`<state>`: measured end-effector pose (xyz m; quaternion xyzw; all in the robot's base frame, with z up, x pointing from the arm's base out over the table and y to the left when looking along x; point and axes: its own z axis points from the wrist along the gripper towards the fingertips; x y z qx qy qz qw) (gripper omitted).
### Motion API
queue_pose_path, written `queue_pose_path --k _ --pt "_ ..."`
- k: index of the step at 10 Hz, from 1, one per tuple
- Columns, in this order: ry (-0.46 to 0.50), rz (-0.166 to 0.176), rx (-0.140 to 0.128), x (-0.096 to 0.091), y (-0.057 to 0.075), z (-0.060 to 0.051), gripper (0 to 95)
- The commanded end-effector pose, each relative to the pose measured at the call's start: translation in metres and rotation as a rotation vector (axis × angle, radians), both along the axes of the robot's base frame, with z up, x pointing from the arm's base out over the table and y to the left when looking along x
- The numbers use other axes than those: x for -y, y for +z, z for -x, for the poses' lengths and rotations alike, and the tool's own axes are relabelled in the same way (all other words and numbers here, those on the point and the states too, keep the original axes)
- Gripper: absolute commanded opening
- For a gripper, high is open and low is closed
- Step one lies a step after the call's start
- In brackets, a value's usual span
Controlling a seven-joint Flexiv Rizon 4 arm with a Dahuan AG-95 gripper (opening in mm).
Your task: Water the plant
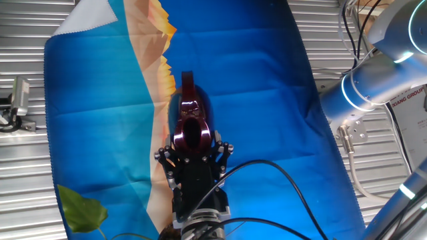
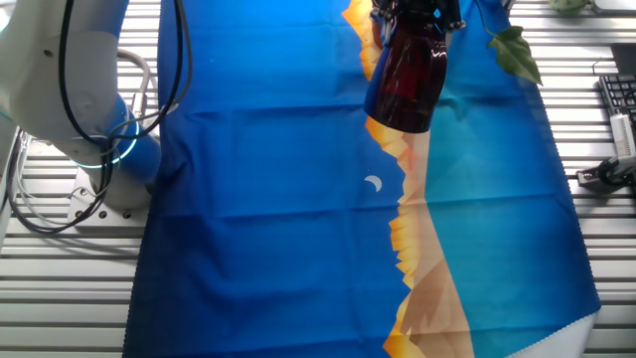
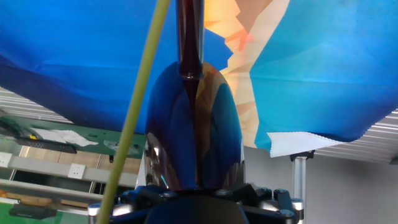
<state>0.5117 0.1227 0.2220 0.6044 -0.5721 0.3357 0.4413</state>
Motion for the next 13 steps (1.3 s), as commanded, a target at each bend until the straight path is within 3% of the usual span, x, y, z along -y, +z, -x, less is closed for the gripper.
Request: queue_pose_path --k 1,4,13 --pt "-0.023 -0.06 0.048 0.0002 0.0004 -0.0004 0.0" --pt "-0.044 -0.12 0.086 0.0002 0.0004 -0.0004 0.0" --pt "-0.07 -0.22 0.154 0.0018 -0.0005 0.0011 0.0"
